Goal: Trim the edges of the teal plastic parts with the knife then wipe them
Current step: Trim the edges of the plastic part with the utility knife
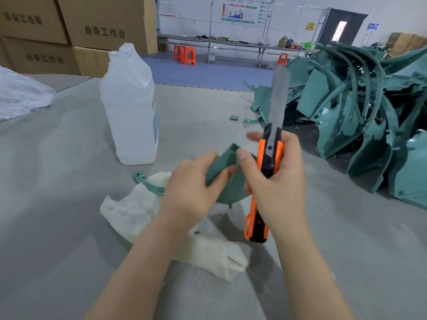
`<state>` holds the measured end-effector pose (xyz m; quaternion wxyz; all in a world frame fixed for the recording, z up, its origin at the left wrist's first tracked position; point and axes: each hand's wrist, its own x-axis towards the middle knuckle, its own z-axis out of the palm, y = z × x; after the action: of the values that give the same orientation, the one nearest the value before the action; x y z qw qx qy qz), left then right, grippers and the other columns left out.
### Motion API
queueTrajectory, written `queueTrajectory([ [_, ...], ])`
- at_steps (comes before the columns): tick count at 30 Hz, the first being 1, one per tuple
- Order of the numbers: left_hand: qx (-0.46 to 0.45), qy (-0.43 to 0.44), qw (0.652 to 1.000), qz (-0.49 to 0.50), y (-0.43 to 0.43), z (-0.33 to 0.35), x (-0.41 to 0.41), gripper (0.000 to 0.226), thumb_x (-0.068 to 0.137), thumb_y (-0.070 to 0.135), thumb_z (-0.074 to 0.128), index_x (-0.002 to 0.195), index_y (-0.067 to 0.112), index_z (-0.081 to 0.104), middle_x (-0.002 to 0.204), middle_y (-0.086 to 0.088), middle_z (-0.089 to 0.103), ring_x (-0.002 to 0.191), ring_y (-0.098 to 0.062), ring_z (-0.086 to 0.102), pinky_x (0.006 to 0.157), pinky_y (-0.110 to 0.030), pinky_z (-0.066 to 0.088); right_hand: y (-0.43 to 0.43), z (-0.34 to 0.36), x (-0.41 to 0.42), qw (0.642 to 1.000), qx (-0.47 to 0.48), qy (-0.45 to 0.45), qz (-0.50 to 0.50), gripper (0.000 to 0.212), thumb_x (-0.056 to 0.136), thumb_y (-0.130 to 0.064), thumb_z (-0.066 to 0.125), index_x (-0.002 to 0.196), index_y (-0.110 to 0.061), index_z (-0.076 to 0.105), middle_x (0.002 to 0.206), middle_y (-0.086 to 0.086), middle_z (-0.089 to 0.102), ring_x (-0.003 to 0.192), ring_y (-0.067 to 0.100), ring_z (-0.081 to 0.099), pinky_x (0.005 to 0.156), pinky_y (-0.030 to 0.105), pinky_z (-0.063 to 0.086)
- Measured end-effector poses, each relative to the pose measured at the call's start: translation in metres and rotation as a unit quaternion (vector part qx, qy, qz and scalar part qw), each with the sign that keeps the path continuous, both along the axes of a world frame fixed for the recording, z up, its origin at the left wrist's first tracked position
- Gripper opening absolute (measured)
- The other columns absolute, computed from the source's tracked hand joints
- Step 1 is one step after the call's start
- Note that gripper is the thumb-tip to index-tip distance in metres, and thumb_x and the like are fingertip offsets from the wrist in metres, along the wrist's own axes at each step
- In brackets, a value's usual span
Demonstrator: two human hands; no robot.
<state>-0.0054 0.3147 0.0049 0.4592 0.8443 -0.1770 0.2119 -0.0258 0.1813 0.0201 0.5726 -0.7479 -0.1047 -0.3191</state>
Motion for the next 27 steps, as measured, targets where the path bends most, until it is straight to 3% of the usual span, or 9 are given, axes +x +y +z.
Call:
queueTrajectory([
  [3, 0.037, 0.011, 0.999, 0.015, -0.003, -0.002, 0.0, 0.028, 0.087, 0.032, 0.063, 0.069, 0.017, 0.048, 0.058, -0.001, 0.053, 0.06, -0.022, 0.051, 0.058, -0.041, 0.044, 0.0, -0.003, 0.004, 0.999, -0.038, 0.03, 0.009, 0.023, 0.085, -0.031, 0.068, 0.088, -0.037, 0.047, 0.064, -0.004, 0.054, 0.053, 0.019, 0.055, 0.053, 0.04, 0.05],
  [6, 0.037, 0.009, 0.999, 0.019, 0.001, -0.002, 0.001, 0.032, 0.084, 0.037, 0.067, 0.065, 0.023, 0.046, 0.052, 0.006, 0.047, 0.054, -0.015, 0.046, 0.055, -0.035, 0.038, -0.004, -0.004, 0.008, 0.999, -0.009, 0.044, -0.011, 0.024, 0.087, -0.026, 0.068, 0.083, -0.033, 0.045, 0.058, -0.005, 0.049, 0.044, 0.014, 0.052, 0.046, 0.026, 0.043],
  [9, 0.071, 0.033, 0.997, 0.008, 0.008, -0.002, 0.004, 0.039, 0.085, 0.041, 0.065, 0.058, 0.027, 0.04, 0.049, 0.006, 0.042, 0.054, -0.016, 0.043, 0.056, -0.036, 0.037, -0.008, -0.004, 0.01, 0.996, 0.043, 0.071, -0.012, 0.022, 0.089, -0.023, 0.067, 0.084, -0.023, 0.045, 0.054, -0.008, 0.046, 0.04, 0.012, 0.049, 0.043, 0.025, 0.042],
  [14, 0.134, 0.021, 0.991, 0.002, 0.01, 0.008, -0.004, 0.034, 0.091, 0.046, 0.051, 0.064, 0.027, 0.04, 0.055, 0.001, 0.045, 0.065, -0.029, 0.052, 0.061, -0.041, 0.042, -0.006, -0.002, 0.008, 0.995, 0.069, 0.075, 0.002, 0.018, 0.091, -0.02, 0.064, 0.09, -0.014, 0.047, 0.055, -0.007, 0.045, 0.04, 0.013, 0.048, 0.042, 0.027, 0.044],
  [20, 0.21, -0.029, 0.975, 0.067, 0.012, 0.031, -0.021, 0.042, 0.084, 0.056, 0.049, 0.061, 0.025, 0.035, 0.053, 0.002, 0.045, 0.058, -0.022, 0.051, 0.052, -0.033, 0.034, -0.003, 0.001, 0.007, 0.989, 0.117, 0.087, 0.034, 0.014, 0.092, -0.014, 0.062, 0.09, -0.014, 0.048, 0.055, -0.004, 0.045, 0.039, 0.012, 0.046, 0.04, 0.022, 0.039],
  [24, 0.266, 0.039, 0.958, 0.095, 0.014, 0.029, -0.012, 0.04, 0.09, 0.048, 0.052, 0.065, 0.023, 0.033, 0.062, 0.002, 0.047, 0.068, -0.025, 0.051, 0.057, -0.033, 0.033, 0.0, -0.003, 0.008, 0.981, 0.121, 0.151, 0.033, 0.012, 0.094, -0.02, 0.059, 0.095, -0.012, 0.05, 0.064, 0.006, 0.047, 0.045, 0.014, 0.049, 0.045, 0.029, 0.043],
  [27, 0.223, 0.11, 0.965, 0.079, 0.022, 0.019, -0.004, 0.035, 0.092, 0.043, 0.052, 0.07, 0.018, 0.042, 0.073, -0.004, 0.056, 0.077, -0.03, 0.056, 0.066, -0.038, 0.043, -0.006, 0.001, 0.006, 0.988, 0.073, 0.137, 0.002, 0.019, 0.101, -0.031, 0.045, 0.093, -0.015, 0.051, 0.069, 0.002, 0.053, 0.045, 0.015, 0.051, 0.047, 0.033, 0.046],
])
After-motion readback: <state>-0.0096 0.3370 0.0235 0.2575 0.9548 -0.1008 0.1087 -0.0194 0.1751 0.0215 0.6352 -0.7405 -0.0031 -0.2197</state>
